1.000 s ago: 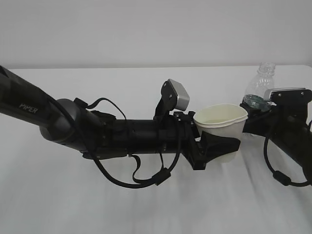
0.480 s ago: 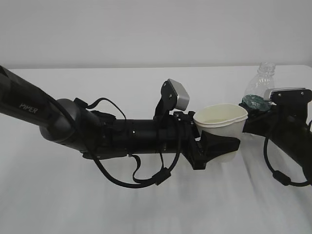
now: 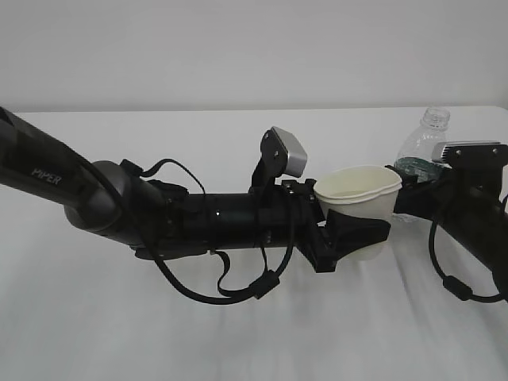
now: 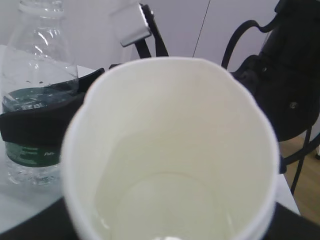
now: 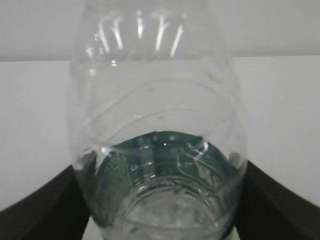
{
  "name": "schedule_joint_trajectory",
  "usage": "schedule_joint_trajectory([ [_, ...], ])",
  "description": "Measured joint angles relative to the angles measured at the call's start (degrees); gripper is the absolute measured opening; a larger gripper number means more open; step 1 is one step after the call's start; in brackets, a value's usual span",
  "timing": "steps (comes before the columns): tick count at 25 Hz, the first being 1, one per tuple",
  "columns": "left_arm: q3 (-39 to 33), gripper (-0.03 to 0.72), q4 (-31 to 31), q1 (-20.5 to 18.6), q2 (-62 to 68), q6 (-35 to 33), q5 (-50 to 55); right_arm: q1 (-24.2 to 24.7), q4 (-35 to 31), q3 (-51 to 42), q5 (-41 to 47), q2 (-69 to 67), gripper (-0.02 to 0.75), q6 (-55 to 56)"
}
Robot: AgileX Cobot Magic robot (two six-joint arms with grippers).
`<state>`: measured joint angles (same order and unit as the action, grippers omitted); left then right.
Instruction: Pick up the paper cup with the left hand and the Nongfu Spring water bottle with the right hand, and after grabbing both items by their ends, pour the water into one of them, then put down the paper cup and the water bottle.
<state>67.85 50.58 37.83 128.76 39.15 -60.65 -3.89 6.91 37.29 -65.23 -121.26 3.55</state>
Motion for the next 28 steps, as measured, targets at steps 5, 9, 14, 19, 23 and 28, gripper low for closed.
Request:
schedule_joint_trajectory([
  [5,0.0,0.414,-0.2,0.0,0.0,0.0,0.0,0.0,0.0,0.0,0.0,0.0,0.599,0.0],
  [9,0.0,0.414,-0.2,0.0,0.0,0.0,0.0,0.0,0.1,0.0,0.0,0.0,0.599,0.0],
  [14,0.0,0.414,-0.2,-0.9,0.0,0.0,0.0,0.0,0.1,-2.0,-0.1,1.7,0.599,0.0],
  [19,0.0,0.414,-0.2,-2.8,0.0,0.0,0.0,0.0,0.1,-5.6,-0.2,4.3,0.599,0.0],
  [23,0.0,0.414,-0.3,-3.6,0.0,0.0,0.0,0.0,0.1,-9.0,-0.2,6.5,0.598,0.0],
  [28,0.0,0.414,-0.3,-4.5,0.0,0.0,0.0,0.0,0.1,-12.4,-0.2,10.1,0.596,0.0],
])
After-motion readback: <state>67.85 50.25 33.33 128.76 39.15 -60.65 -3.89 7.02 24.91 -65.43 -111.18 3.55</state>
